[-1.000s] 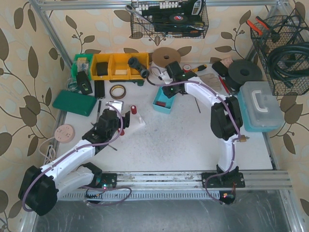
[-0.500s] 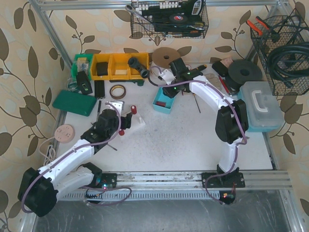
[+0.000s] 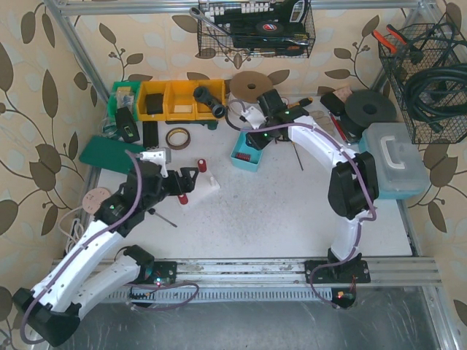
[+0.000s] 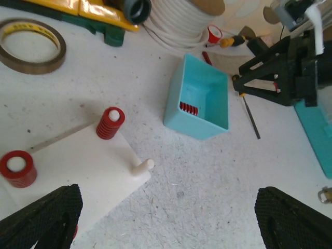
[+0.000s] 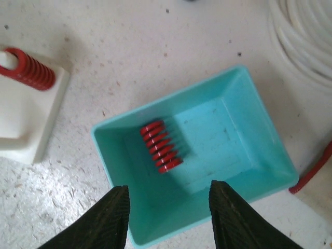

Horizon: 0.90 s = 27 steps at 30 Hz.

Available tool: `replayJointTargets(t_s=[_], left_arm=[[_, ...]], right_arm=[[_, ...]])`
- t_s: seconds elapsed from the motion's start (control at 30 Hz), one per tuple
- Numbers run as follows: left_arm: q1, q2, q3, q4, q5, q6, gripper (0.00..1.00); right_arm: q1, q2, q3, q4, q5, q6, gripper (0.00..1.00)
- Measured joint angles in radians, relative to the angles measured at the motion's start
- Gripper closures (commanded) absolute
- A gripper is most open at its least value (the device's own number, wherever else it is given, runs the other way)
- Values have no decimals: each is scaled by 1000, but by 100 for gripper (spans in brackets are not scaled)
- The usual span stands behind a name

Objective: Install the large spring

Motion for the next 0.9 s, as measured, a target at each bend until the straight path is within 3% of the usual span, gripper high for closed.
replayJointTargets(t_s=[0.13, 0.3, 0.6, 0.9], left_arm=[[0, 1, 166, -167, -47, -51, 5], [0, 119, 410, -322, -58, -83, 6], [0, 382, 606, -494, -28, 3, 2], [3, 415, 690, -564, -24, 147, 2]], right_arm=[[2, 28, 71, -16, -13, 6, 56], [2, 71, 113, -43, -11, -1, 56], [2, 229, 142, -95, 47, -30, 53], [22, 339, 219, -146, 56, -46, 51]])
